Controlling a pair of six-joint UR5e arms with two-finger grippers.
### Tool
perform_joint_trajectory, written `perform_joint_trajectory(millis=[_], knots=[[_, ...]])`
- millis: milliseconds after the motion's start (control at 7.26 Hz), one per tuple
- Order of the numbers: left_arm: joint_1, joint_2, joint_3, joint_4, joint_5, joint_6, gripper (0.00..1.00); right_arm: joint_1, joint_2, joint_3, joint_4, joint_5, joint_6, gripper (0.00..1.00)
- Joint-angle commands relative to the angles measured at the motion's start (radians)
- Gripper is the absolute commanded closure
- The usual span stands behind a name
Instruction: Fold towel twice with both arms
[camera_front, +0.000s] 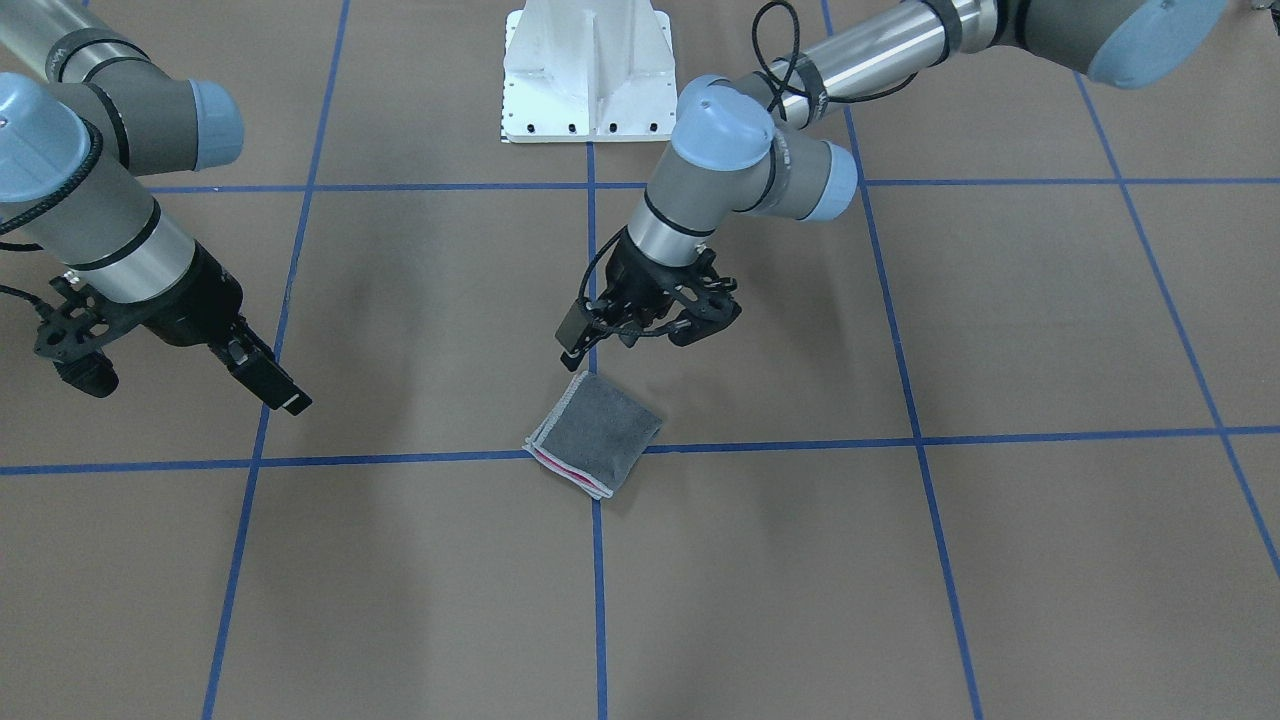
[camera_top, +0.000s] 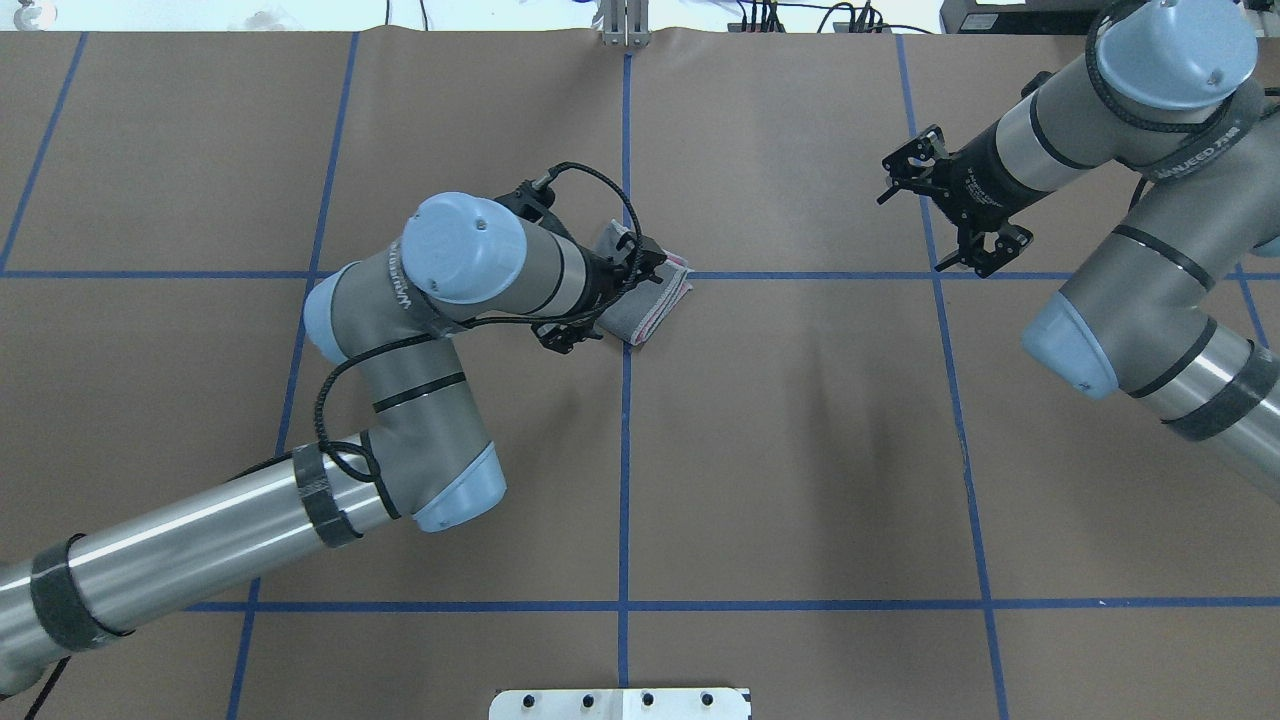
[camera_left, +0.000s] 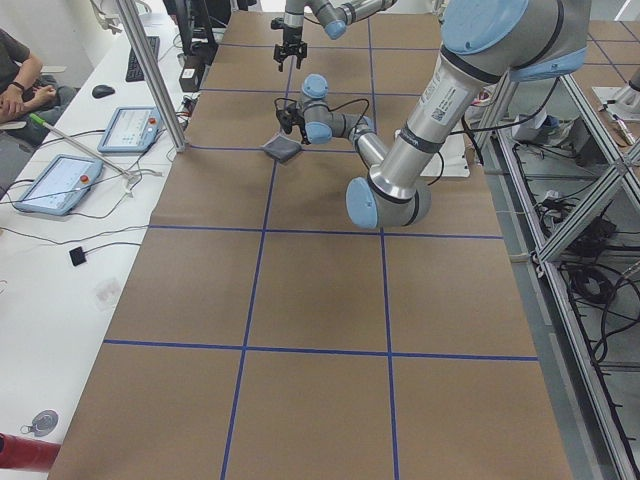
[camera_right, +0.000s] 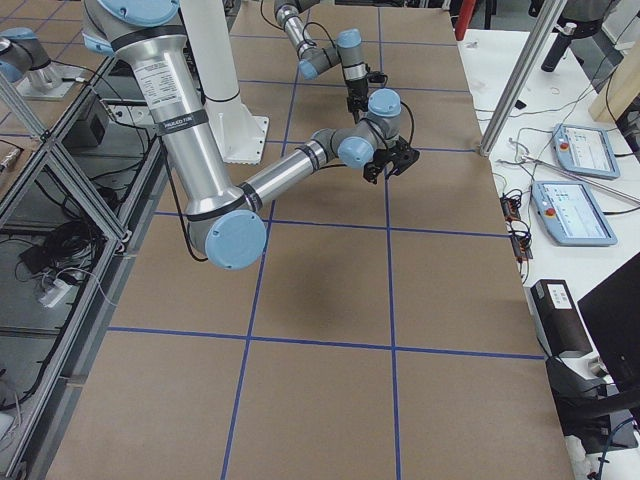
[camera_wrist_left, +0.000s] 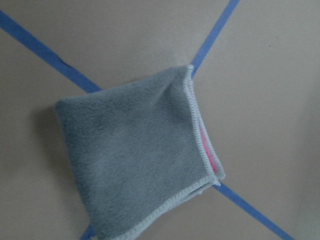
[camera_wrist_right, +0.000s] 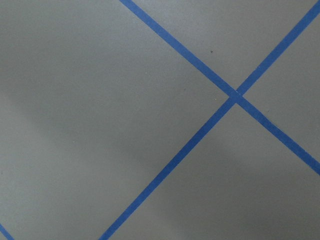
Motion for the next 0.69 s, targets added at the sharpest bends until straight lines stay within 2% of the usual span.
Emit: perform_joint_trajectory(millis=[0,138,413,551], knots=[[-0.085,0.231,-0.211,0.035,-0.049,0.23,0.0,0.058,-0.051,0.016,-0.008,0.003,-0.176,0.0],[-0.155,0.358,-0.282,0.067,-0.094,0.452,0.0,0.092,-0.091,0.017,-0.009,0.003,-0.303,0.0],[-0.299,0.543,-0.347,0.15,-0.132,0.916,0.0,0.177,-0.175,0.017,-0.011,0.028,-0.641,0.0],[-0.405,0.612,-0.344,0.159,-0.189,1.166,0.0,0.27,-0.211,-0.003,-0.018,0.099,-0.877,0.0]])
